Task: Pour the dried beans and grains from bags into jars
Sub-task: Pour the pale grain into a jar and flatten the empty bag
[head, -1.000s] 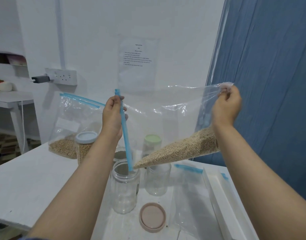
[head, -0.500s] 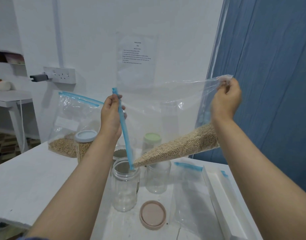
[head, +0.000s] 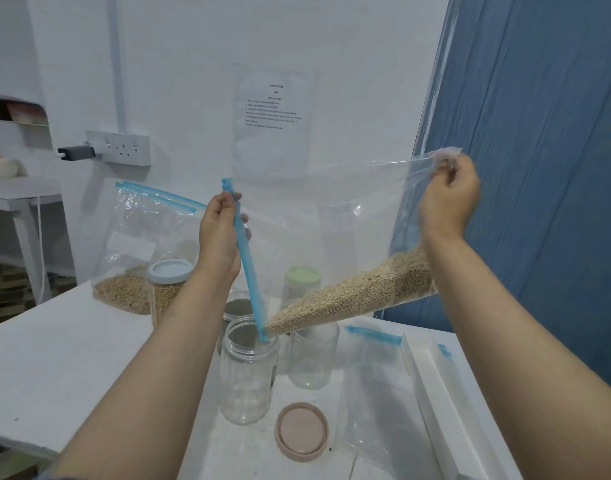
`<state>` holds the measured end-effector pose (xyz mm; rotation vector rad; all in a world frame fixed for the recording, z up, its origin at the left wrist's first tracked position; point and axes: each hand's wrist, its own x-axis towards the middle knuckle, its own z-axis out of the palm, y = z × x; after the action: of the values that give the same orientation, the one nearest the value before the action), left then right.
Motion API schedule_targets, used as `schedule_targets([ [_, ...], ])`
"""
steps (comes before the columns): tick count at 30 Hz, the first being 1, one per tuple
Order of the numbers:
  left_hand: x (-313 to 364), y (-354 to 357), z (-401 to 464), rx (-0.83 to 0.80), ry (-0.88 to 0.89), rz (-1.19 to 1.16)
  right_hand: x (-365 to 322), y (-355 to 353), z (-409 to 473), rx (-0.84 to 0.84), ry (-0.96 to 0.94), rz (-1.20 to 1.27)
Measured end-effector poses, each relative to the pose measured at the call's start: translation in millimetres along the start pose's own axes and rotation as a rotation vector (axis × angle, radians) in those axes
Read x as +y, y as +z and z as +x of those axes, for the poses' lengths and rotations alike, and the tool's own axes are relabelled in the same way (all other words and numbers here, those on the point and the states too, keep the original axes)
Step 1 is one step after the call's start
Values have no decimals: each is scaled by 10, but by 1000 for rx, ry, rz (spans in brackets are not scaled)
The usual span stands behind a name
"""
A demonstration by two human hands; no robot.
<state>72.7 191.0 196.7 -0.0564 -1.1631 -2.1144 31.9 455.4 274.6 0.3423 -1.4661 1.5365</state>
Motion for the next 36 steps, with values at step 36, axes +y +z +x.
schedule_targets([
  [36, 32, -52, 1, 13, -17, -12, -69, 18, -24, -19, -32, -33],
])
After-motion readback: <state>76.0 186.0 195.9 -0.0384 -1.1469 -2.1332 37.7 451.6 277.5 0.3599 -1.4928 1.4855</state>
